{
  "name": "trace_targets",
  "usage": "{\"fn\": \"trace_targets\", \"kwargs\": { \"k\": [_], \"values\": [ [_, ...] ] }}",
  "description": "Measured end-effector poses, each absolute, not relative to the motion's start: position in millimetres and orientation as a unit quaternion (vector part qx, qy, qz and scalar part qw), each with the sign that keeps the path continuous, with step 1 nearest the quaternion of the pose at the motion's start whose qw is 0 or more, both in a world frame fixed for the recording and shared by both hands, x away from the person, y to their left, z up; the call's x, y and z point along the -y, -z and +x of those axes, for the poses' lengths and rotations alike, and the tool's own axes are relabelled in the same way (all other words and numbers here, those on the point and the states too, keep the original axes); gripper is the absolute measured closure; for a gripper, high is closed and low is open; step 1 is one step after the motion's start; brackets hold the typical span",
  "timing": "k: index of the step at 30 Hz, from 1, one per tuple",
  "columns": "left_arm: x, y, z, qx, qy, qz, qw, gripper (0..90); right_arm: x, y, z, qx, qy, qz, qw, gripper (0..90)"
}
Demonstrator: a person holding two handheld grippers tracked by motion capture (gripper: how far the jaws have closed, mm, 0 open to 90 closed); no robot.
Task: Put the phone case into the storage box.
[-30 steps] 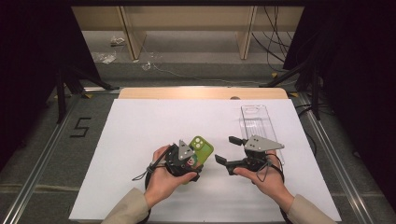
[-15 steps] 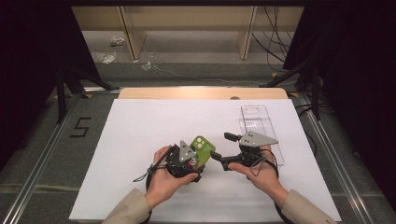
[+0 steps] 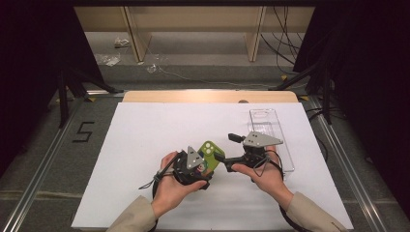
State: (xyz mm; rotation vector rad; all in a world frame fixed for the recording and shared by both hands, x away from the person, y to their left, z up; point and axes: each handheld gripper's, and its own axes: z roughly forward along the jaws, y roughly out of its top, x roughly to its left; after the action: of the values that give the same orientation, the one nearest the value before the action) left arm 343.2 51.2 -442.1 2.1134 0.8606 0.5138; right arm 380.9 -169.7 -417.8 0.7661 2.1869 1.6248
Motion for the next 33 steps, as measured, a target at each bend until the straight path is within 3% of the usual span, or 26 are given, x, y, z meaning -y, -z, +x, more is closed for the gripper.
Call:
{"fn": "trace_targets", "kwargs": {
  "k": [25,33],
  "values": [
    [-45.6,441.7,337.9,-0.324,-0.210,0.829,0.404,16.0,151.4,421.5,403.0,-0.769,-0.558,0.280,0.136,17.5],
    [-44.9,441.7,337.1,-0.322,-0.211,0.828,0.407,16.1,148.3,426.0,408.6,-0.773,-0.551,0.288,0.125,27.0]
  ]
}}
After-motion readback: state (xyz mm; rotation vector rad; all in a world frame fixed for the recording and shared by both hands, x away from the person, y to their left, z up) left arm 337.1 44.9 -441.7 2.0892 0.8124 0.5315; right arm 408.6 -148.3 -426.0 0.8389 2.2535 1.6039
